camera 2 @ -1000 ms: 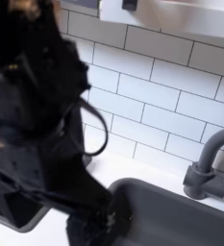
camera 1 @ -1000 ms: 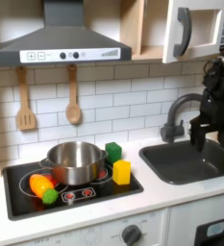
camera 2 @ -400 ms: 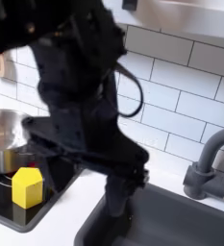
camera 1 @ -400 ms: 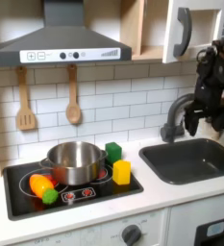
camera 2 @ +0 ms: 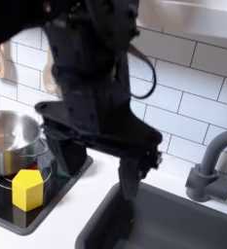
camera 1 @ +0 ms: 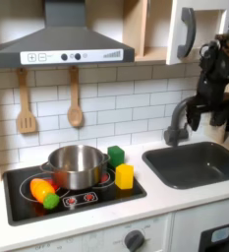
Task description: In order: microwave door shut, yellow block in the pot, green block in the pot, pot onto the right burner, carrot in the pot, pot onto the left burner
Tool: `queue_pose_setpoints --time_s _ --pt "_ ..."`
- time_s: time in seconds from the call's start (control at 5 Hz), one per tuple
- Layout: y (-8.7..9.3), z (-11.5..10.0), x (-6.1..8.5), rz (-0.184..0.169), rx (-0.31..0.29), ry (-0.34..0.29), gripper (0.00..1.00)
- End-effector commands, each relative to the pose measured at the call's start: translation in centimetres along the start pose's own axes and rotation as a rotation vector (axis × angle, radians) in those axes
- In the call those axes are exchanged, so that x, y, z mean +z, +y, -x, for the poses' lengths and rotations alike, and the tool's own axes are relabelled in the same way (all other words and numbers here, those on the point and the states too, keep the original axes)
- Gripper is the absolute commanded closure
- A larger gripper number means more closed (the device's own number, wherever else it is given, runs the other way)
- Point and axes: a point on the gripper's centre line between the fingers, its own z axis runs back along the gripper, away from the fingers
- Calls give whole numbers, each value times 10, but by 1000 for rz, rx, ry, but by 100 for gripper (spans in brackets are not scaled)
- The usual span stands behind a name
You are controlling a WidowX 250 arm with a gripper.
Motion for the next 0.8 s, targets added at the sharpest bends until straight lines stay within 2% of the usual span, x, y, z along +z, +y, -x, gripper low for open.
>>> queue_pose_setpoints --time_s 0.0,0.6 --pt "-4 -19 4 7 -14 -31 0" --pt "-6 -53 7 15 -3 -69 0"
